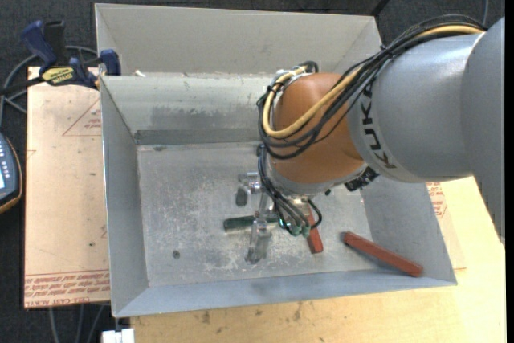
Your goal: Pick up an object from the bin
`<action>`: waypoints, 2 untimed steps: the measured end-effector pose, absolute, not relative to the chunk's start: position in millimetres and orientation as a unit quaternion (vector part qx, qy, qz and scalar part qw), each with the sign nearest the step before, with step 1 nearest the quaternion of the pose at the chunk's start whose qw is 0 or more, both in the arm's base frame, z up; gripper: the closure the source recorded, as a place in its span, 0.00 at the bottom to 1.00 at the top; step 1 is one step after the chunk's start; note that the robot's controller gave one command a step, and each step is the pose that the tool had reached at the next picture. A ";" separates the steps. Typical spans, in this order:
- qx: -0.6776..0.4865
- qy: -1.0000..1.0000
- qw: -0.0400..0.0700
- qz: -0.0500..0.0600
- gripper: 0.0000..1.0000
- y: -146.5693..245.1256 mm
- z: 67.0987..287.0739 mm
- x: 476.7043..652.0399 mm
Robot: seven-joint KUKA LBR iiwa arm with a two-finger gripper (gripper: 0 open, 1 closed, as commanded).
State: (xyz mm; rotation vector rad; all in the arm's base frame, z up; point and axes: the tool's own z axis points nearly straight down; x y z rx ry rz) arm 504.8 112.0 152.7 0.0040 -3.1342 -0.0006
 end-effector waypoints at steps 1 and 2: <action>-0.008 -1.000 0.003 0.000 0.00 79.5 65.6 525.8; -0.007 -1.000 -0.001 -0.001 1.00 81.4 70.8 527.7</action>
Offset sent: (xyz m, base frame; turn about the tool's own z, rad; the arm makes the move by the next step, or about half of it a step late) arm 0.0220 -0.0312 -0.0827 0.0146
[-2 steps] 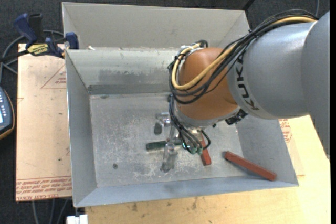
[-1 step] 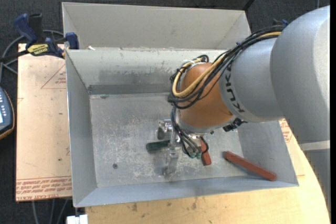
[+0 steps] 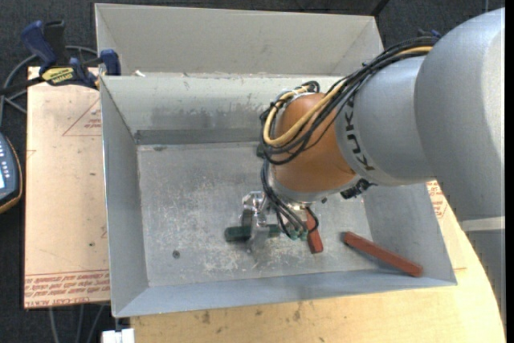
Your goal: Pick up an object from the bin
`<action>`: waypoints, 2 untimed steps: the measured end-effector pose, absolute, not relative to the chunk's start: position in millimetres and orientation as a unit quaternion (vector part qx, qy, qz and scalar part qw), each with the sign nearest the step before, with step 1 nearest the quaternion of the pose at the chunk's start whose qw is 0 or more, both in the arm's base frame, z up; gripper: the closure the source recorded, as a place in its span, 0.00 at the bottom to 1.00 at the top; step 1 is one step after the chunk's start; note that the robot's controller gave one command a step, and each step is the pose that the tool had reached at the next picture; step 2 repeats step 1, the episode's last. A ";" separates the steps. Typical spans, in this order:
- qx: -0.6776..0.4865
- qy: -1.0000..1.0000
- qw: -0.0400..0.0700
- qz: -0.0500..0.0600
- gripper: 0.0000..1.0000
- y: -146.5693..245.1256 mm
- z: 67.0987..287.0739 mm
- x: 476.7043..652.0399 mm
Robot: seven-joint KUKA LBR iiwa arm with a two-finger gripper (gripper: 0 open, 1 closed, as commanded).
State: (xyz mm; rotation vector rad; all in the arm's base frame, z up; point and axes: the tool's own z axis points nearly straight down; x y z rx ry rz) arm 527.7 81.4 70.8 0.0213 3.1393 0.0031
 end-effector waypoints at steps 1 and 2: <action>-0.017 1.000 0.006 0.001 1.00 72.6 237.6 537.5; -0.017 1.000 0.006 0.001 1.00 72.6 237.6 537.5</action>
Offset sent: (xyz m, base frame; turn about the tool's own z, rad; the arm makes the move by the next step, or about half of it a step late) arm 0.0074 -0.0092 0.1622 -0.0492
